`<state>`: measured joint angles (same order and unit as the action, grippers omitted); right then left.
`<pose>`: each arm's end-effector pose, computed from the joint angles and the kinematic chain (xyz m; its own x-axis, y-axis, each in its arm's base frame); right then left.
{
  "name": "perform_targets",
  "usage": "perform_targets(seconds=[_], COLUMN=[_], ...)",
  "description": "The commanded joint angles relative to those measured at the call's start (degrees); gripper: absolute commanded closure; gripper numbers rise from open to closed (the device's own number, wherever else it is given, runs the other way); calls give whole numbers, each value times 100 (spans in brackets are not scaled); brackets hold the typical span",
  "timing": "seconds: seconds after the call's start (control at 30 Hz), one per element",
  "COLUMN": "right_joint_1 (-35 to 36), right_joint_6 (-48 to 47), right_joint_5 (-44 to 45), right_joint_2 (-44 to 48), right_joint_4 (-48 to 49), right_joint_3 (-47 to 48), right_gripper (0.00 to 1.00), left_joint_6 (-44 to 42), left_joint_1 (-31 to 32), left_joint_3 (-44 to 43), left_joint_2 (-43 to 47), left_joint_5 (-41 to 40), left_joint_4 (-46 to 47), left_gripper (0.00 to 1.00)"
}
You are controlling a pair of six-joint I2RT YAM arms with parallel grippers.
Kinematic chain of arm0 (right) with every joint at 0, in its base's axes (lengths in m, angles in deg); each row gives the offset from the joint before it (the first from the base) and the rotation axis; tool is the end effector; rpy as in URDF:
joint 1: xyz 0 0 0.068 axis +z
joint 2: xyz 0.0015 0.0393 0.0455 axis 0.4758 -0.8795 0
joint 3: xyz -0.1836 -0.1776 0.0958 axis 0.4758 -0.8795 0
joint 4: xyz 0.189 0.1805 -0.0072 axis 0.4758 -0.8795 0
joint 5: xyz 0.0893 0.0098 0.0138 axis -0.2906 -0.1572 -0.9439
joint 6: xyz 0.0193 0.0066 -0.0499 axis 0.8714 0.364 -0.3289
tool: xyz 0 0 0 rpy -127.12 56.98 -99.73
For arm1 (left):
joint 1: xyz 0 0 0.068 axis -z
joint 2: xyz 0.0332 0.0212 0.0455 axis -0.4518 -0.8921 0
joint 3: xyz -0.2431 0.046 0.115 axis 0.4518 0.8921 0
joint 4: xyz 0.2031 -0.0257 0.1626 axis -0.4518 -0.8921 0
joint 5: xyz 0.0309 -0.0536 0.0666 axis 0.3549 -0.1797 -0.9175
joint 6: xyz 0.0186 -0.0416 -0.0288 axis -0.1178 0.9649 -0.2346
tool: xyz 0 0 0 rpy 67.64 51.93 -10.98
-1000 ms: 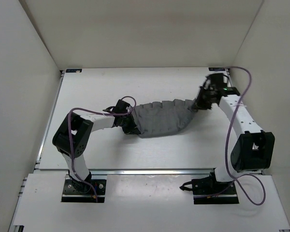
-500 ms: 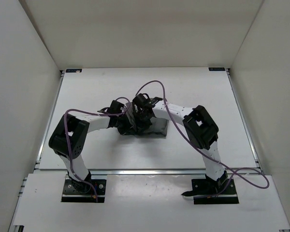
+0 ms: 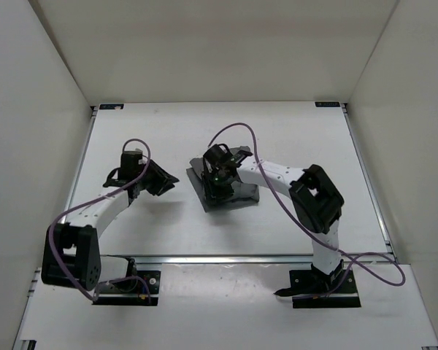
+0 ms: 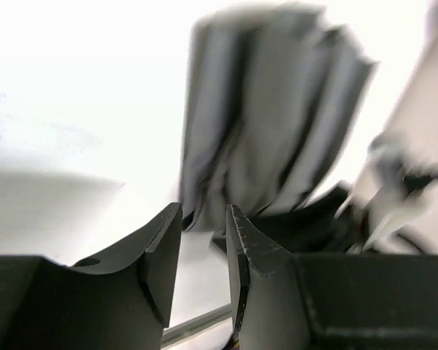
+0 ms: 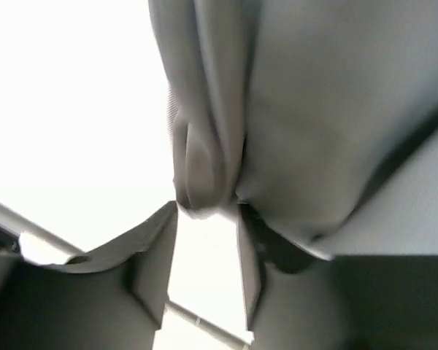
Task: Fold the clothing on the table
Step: Fold the skirt
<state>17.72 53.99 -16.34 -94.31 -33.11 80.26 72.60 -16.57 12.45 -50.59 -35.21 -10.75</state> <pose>0.2865 0.3078 0.1835 -0.9210 -0.2823 -0.2683 -0.3652 0.8654 0.3431 0.2529 -0.0573 0.1891 -0.7306 -0.6655 -0.1529 -0.4209 0.6152 -0.6666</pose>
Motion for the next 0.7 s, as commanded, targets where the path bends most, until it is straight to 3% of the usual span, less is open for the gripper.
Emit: perform_targets(seconds=[0.0, 0.13, 0.27, 0.3, 0.5, 0.57, 0.67], right_joint_1=[221, 230, 55, -68, -543, -604, -850], right_joint_6=[-132, 34, 157, 157, -45, -115, -457], right_joint_5=[213, 187, 529, 529, 626, 801, 1213], right_joint_2=[1185, 2231, 2997, 3068, 3473, 3220, 2317], right_joint_4=[71, 142, 88, 133, 63, -173, -700], right_joint_3=[-212, -756, -1274, -1389, -1698, -1628, -1199], right_gripper=[62, 40, 32, 23, 22, 26, 22], left_joint_6=[158, 62, -34, -26, -70, -27, -26], left_joint_1=[-351, -466, -554, -528, -554, -519, -466], left_joint_3=[75, 118, 162, 180, 145, 145, 162], left_joint_2=[461, 584, 550, 558, 567, 602, 585], left_joint_5=[200, 200, 279, 279, 261, 271, 261], left_joint_4=[147, 68, 60, 51, 33, 112, 139], left_gripper=[59, 58, 59, 58, 59, 59, 59])
